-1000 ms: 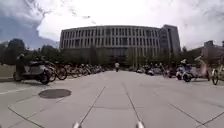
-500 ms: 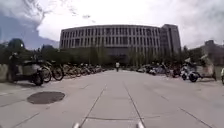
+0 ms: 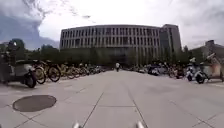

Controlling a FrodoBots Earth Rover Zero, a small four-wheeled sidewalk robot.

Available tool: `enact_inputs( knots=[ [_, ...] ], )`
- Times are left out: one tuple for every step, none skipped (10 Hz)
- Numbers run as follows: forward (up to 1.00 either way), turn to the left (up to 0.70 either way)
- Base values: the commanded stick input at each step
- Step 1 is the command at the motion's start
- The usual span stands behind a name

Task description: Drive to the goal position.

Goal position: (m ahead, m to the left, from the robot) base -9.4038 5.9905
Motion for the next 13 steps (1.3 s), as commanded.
enact_inputs(
  knots=[
    [0.70,0.00],
    [0.70,0.00],
    [0.70,0.00],
    [0.70,0.00],
    [0.70,0.00],
    [0.70,0.00],
    [0.70,0.00],
    [0.70,0.00],
    [0.70,0.00],
    [0.70,0.00],
    [0.70,0.00],
    [0.70,0.00],
    [0.70,0.00]
  ],
)
